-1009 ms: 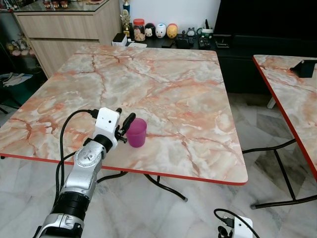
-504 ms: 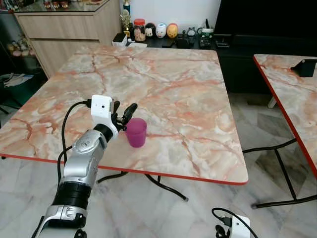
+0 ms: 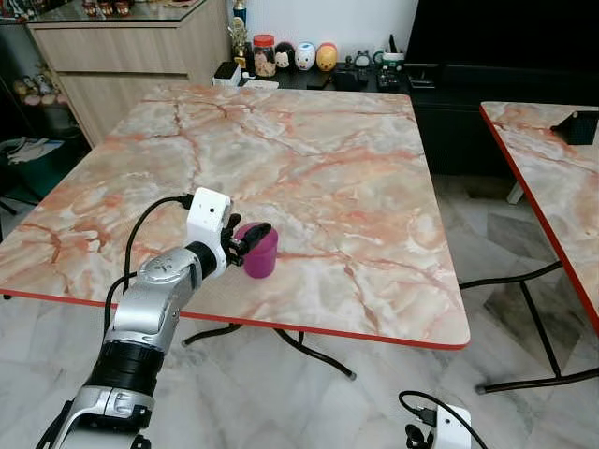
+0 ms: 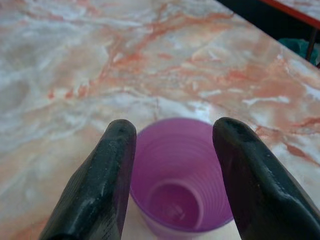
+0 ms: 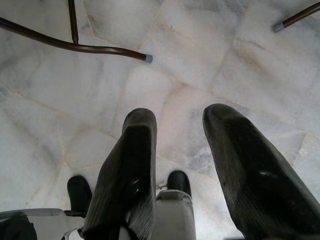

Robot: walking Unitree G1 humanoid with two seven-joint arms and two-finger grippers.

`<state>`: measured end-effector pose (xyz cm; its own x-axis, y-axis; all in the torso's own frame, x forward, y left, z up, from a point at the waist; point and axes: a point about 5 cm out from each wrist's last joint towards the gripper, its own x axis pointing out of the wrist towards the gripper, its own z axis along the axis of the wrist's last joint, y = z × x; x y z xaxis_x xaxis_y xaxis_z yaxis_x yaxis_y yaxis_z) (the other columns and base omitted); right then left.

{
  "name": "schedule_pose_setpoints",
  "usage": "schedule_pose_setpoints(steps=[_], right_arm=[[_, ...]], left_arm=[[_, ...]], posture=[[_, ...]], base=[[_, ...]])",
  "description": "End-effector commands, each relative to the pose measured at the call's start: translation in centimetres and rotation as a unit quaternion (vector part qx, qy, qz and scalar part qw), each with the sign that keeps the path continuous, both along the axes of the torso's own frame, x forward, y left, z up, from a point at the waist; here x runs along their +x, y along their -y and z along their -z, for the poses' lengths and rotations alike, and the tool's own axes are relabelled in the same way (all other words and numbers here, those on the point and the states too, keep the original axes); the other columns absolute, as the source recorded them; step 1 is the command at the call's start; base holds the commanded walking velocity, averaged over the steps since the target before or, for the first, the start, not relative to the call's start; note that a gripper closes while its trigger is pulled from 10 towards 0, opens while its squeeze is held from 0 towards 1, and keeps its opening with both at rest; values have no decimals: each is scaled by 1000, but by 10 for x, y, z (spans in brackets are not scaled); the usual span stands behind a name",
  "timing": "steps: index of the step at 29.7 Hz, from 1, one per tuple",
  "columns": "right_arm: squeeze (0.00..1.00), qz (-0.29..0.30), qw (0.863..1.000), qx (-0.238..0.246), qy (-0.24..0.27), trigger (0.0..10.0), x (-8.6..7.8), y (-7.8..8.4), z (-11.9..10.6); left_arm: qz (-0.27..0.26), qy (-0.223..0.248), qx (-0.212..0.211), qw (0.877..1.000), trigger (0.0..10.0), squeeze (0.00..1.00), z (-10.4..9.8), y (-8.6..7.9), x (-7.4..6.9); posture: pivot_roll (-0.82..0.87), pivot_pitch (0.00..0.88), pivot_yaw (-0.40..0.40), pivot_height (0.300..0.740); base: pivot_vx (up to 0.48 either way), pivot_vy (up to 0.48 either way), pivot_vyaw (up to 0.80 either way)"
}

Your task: Setting the table

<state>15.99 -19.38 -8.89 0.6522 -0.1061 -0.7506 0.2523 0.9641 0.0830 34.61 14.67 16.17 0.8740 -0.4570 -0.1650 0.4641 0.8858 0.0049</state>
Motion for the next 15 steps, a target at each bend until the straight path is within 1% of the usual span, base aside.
schedule_pose_setpoints(steps=[1,6,7,8,11,13,15], right_arm=[[0,0,1000,4,-3,10000,0,-2,1],[0,-6,1000,5,-9,10000,-2,-3,2],[0,-5,1000,6,-10,10000,-2,-3,2],[0,-5,1000,7,-10,10000,-3,-3,2],[0,-4,1000,7,-11,10000,-3,-3,2],[0,-8,1000,7,-17,10000,-4,-3,3],[0,-9,1000,7,-18,10000,-4,-3,3]], left_arm=[[-9,4,-2,1000,10000,0,-6,0,0],[-32,0,-17,999,10000,0,-8,-3,3],[-49,-9,-20,999,10000,0,-7,-6,5],[-57,-16,-13,998,10000,0,-6,-7,5],[-46,-22,-10,999,10000,0,-3,-7,4],[-59,-30,0,998,10000,0,0,-11,4],[-69,-35,-3,997,10000,0,0,-13,5]], posture=[[97,0,15,724],[96,0,12,724],[96,0,12,724],[95,0,12,724],[96,0,11,724],[95,0,12,724],[95,0,12,724]], base=[[0,0,0],[0,0,0],[0,0,0],[0,0,0],[0,0,0],[0,0,0],[0,0,0]])
